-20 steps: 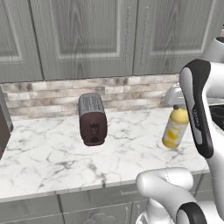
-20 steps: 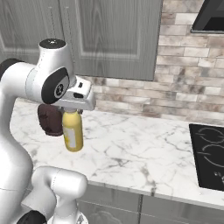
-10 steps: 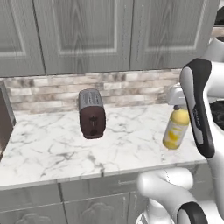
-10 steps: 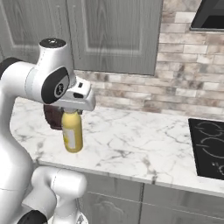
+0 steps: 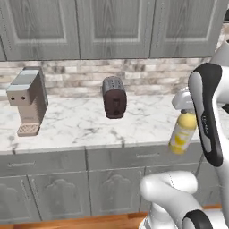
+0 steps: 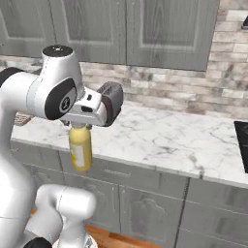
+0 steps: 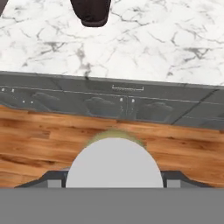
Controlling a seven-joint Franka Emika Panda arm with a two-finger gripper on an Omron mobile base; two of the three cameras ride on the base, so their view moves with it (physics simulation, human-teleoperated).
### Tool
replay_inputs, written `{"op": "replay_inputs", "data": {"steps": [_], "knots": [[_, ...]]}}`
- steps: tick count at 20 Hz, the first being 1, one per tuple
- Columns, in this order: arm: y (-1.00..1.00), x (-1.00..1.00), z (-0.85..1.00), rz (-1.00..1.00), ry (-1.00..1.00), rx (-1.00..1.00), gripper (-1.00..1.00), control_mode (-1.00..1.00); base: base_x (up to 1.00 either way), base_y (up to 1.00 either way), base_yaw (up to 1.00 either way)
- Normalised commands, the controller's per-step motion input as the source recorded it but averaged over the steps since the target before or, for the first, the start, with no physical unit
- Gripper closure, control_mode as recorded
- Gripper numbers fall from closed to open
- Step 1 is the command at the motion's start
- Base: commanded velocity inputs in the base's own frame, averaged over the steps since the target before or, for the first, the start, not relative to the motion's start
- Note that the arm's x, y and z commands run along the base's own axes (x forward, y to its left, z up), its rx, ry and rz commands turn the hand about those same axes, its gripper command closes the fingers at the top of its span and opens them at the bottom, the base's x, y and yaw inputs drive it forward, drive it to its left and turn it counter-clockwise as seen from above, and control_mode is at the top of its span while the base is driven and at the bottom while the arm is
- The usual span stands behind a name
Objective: Place the drinks on the dining counter in a tight cluster.
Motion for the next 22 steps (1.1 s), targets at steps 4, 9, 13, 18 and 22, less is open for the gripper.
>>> {"op": "replay_inputs", "data": {"steps": [4,9,13,18,22], "knots": [[0.0,0.0,0.0,0.0,0.0,0.0,1.0,1.0,-0.14,0.77,0.72],[0.0,0.0,0.0,0.0,0.0,0.0,1.0,1.0,0.0,0.64,0.94],[0.0,0.0,0.0,0.0,0.0,0.0,1.0,1.0,0.0,0.56,0.98],[0.0,0.0,0.0,0.0,0.0,0.0,1.0,1.0,0.0,0.56,0.99],[0.0,0.0,0.0,0.0,0.0,0.0,1.0,1.0,0.01,0.54,0.97]]}}
